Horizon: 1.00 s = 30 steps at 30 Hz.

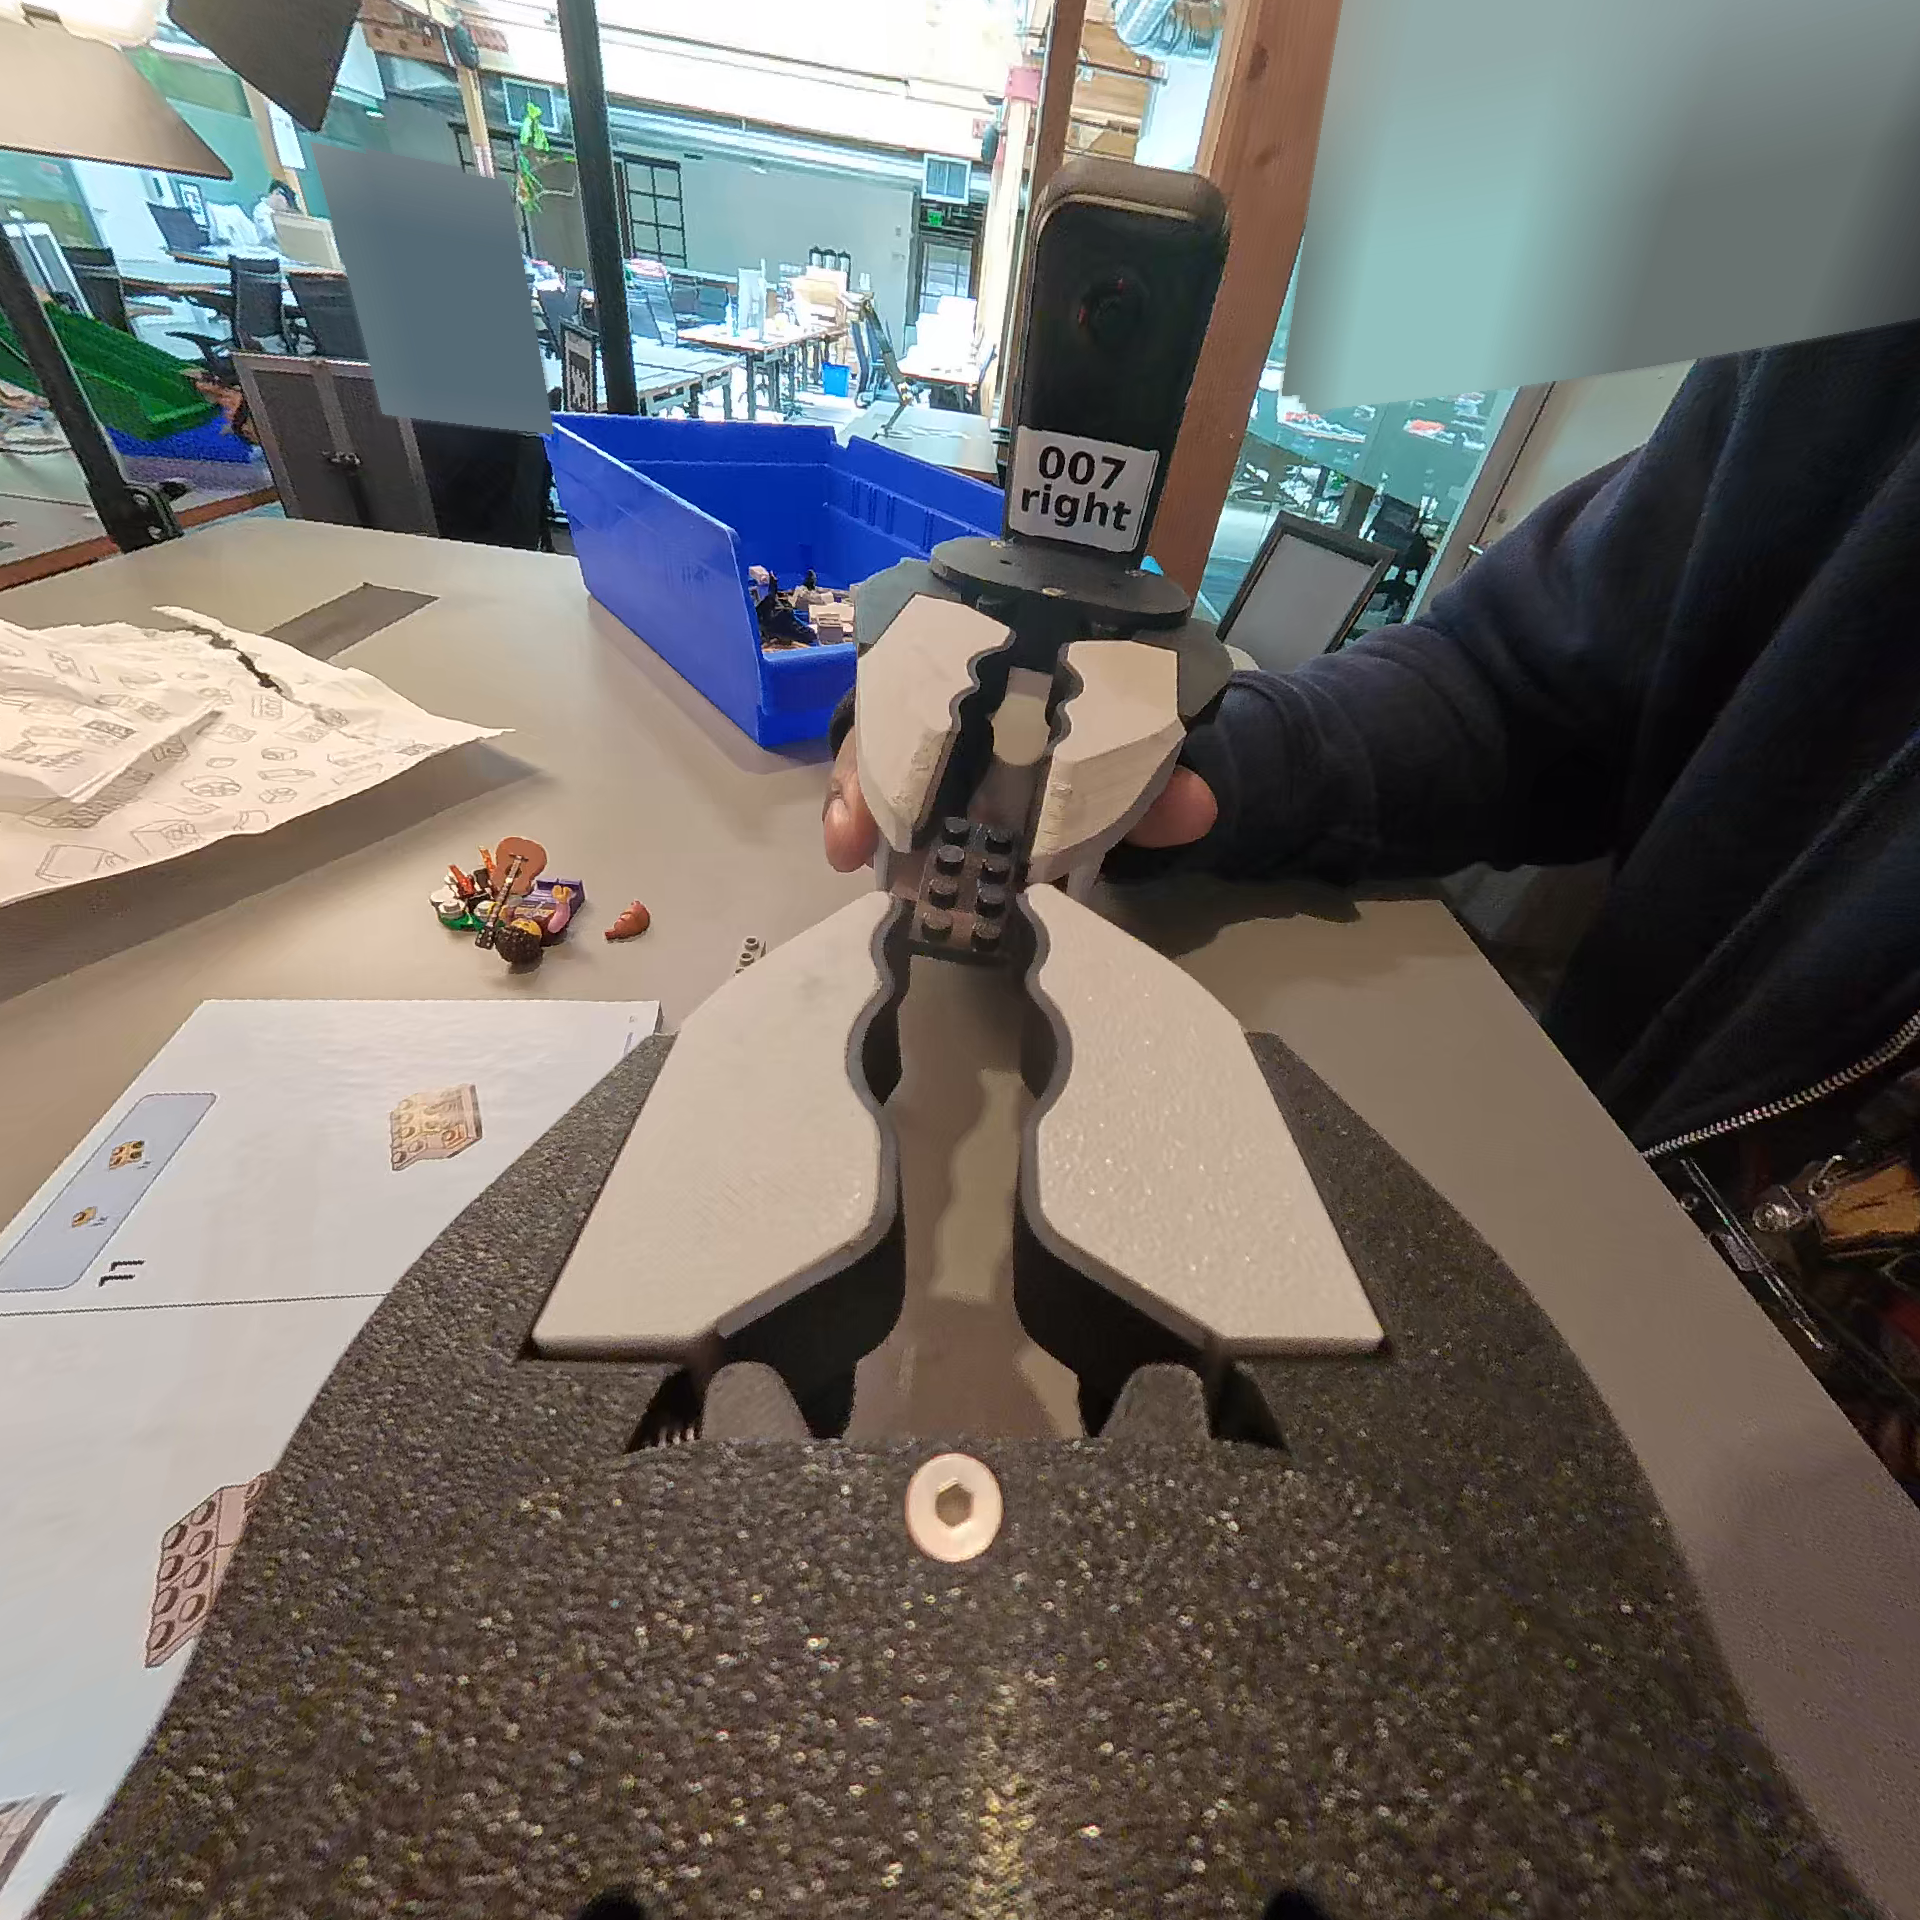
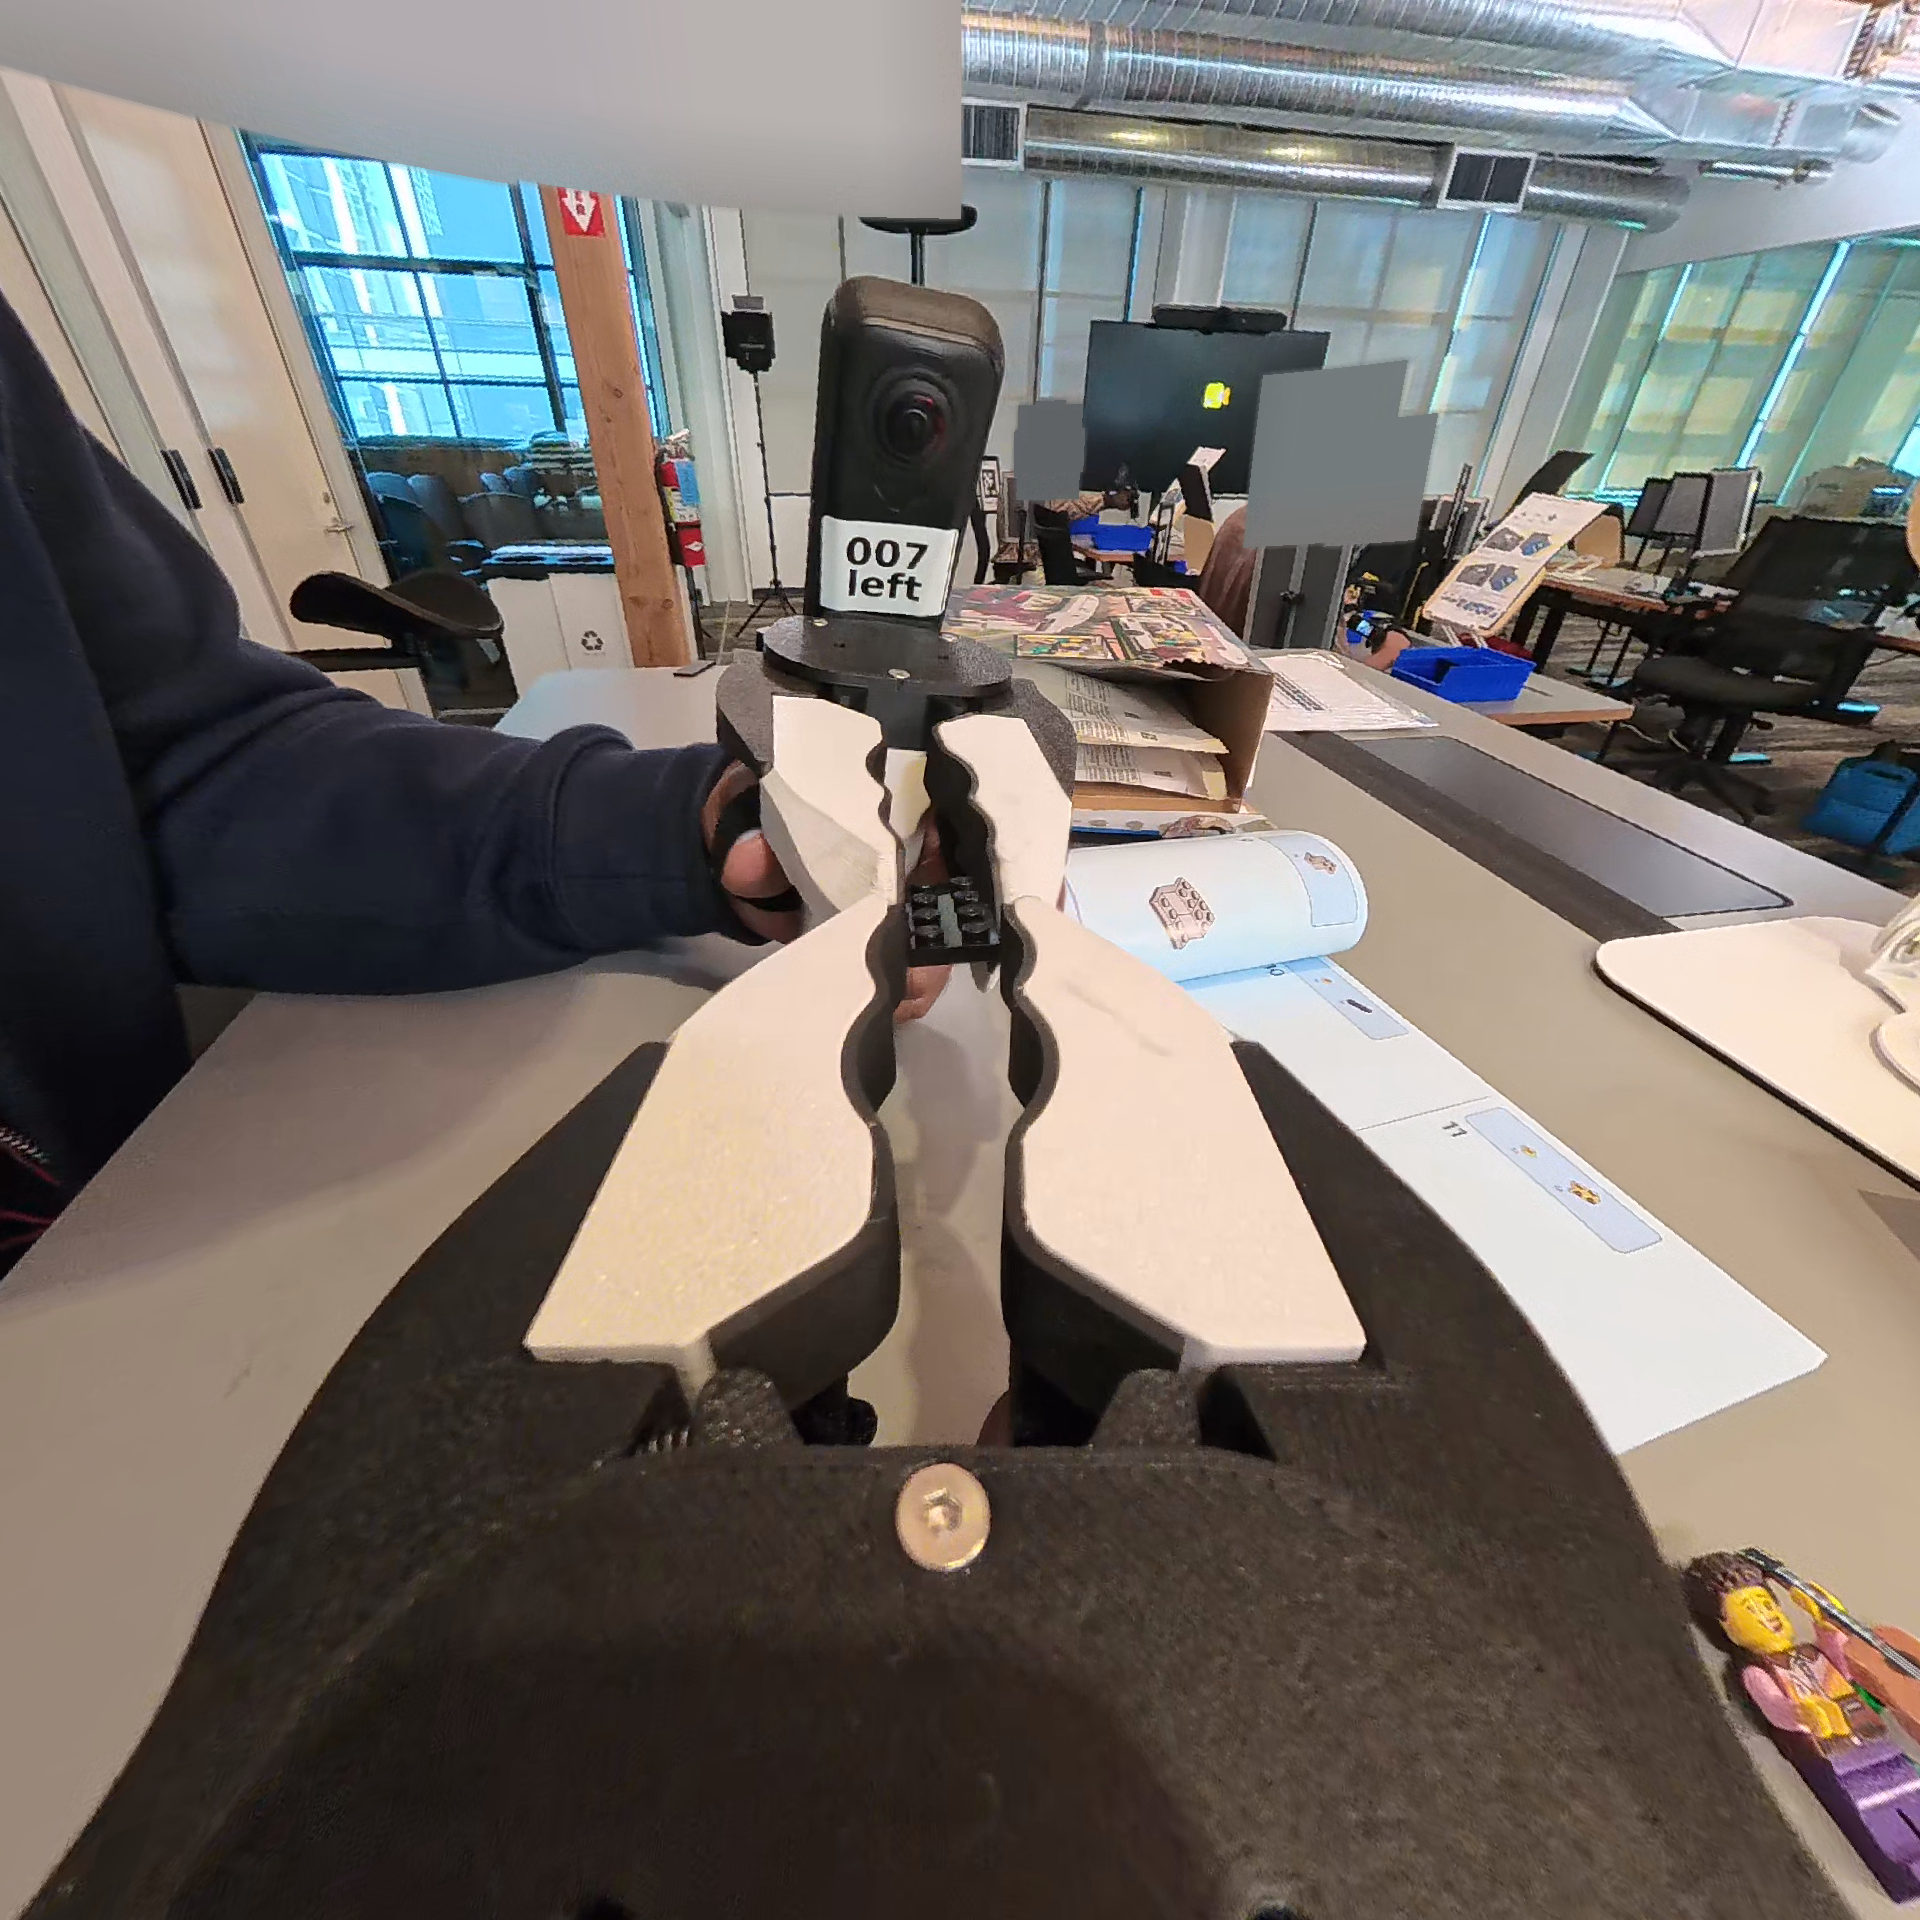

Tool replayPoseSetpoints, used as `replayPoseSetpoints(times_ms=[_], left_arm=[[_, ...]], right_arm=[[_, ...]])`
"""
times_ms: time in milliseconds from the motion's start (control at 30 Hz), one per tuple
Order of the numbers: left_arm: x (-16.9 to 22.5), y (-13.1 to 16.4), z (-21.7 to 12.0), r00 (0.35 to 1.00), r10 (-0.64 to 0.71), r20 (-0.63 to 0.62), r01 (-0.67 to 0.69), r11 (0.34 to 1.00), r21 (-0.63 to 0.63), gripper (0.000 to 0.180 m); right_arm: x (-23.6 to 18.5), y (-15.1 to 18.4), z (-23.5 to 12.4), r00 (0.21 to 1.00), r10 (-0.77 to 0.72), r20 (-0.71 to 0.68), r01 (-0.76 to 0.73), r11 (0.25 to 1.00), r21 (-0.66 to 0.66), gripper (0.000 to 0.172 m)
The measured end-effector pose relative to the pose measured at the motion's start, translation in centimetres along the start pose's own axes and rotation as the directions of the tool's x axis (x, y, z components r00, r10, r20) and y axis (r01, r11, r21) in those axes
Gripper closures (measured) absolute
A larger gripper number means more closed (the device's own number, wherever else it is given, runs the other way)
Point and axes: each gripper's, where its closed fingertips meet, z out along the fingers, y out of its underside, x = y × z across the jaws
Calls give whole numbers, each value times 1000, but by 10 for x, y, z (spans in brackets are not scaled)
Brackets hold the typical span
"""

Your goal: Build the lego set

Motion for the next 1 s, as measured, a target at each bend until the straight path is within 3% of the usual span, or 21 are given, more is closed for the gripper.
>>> replayPoseSetpoints(times_ms=[333,433,500,533,600,667,733,800,833,933,1000], left_arm=[[-15,8,-4,997,-33,63,36,998,-53,163],[-21,10,-8,995,-36,97,43,996,-75,163],[-25,11,-12,992,-34,119,43,996,-78,163],[-26,10,-14,992,-36,124,45,996,-75,163],[-27,7,-17,990,-38,134,47,997,-69,163],[-28,5,-18,990,-36,137,46,997,-64,163],[-26,2,-19,990,-31,136,39,997,-60,163],[-26,1,-19,990,-24,140,33,998,-59,163],[-26,1,-20,990,-24,140,32,998,-59,163],[-24,1,-19,992,-26,127,33,998,-56,163],[-22,1,-17,993,-29,118,36,998,-56,163]], right_arm=[[18,9,-3,996,43,-75,-52,992,-114,152],[35,16,-11,987,5,-159,-47,964,-260,156],[53,22,-24,967,-59,-249,-60,894,-445,160],[60,24,-36,955,-98,-281,-78,830,-553,161],[74,26,-68,926,-225,-304,-111,607,-787,161],[87,7,-100,878,-413,-242,-102,334,-937,161],[88,-17,-129,855,-513,-75,-88,-2,-996,159],[89,-44,-148,829,-540,147,-35,-312,-950,156],[90,-57,-151,814,-534,227,-20,-417,-909,157],[93,-84,-159,778,-476,410,-10,-661,-750,160],[92,-97,-161,744,-438,505,-10,-762,-647,161]])
